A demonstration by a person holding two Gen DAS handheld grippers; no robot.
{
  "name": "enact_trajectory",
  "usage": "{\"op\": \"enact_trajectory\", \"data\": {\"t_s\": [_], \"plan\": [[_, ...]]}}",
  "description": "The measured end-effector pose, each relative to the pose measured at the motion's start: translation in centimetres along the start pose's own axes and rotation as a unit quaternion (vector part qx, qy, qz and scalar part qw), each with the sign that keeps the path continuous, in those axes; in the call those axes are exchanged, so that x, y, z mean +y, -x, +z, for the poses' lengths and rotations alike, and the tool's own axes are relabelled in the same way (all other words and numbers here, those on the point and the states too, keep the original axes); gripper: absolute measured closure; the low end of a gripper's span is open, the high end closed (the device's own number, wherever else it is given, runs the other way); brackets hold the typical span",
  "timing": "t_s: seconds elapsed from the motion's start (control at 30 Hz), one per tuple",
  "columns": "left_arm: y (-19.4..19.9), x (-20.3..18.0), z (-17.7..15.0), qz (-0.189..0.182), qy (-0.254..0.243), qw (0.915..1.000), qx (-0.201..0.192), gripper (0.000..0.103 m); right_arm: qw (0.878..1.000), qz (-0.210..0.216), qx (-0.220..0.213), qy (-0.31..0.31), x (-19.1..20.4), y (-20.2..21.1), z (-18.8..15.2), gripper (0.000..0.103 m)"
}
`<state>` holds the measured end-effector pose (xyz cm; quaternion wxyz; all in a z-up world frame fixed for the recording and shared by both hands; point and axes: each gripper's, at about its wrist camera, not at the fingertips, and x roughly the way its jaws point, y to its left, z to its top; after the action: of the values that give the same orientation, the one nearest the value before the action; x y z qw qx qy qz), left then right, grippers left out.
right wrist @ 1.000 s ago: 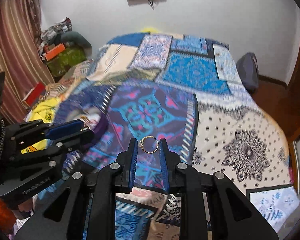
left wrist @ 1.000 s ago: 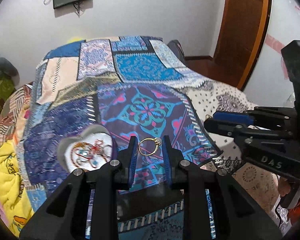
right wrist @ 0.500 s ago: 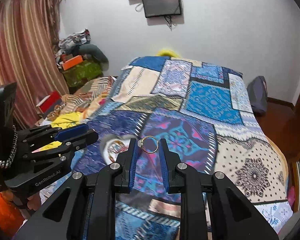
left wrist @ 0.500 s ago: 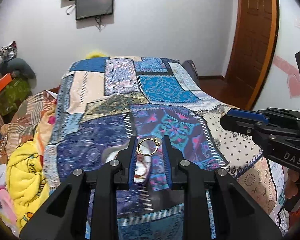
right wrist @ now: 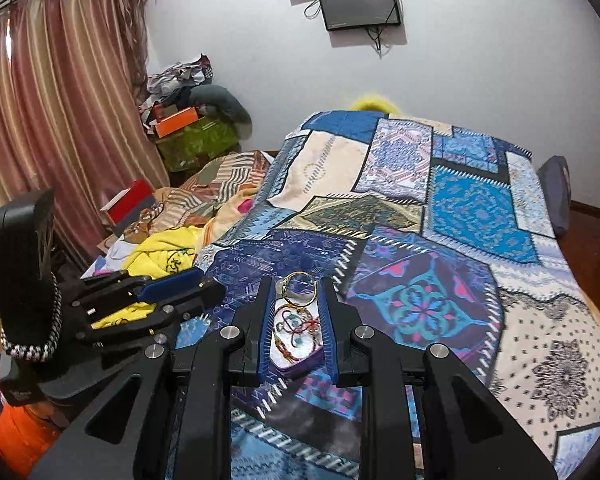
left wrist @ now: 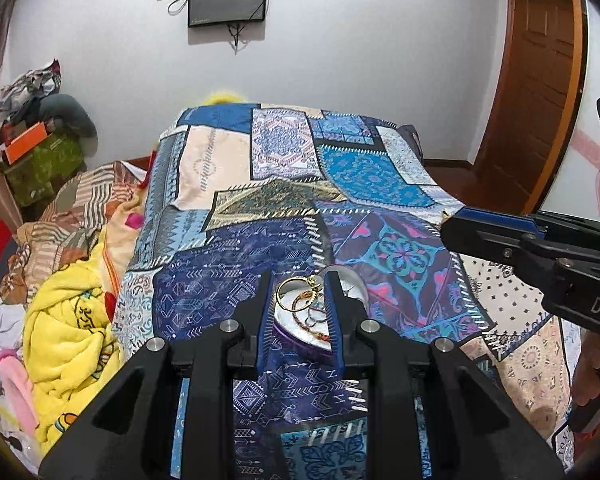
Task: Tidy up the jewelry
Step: 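Drop the gold ring into the heart tin by opening the left tool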
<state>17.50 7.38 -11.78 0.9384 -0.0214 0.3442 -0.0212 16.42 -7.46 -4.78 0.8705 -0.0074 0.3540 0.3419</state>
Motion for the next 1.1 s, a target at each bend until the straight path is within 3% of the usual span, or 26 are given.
{"op": "enact_trajectory", "data": {"t_s": [0.63,1.1], "plan": [[-6.4,0.6,-1.4,-0.016,0.002,0.9989,0.044,0.080,0.998,0.023,0.054,-0.030,-1.8,-6.7,-0.5,0.083],[-8.1,0.8,-1.7,-0.013,-0.005,0.9985,0.054,0.080,0.994,0.040,0.093,-0.052,-2.9,-9.2,-1.4,0.083]]}}
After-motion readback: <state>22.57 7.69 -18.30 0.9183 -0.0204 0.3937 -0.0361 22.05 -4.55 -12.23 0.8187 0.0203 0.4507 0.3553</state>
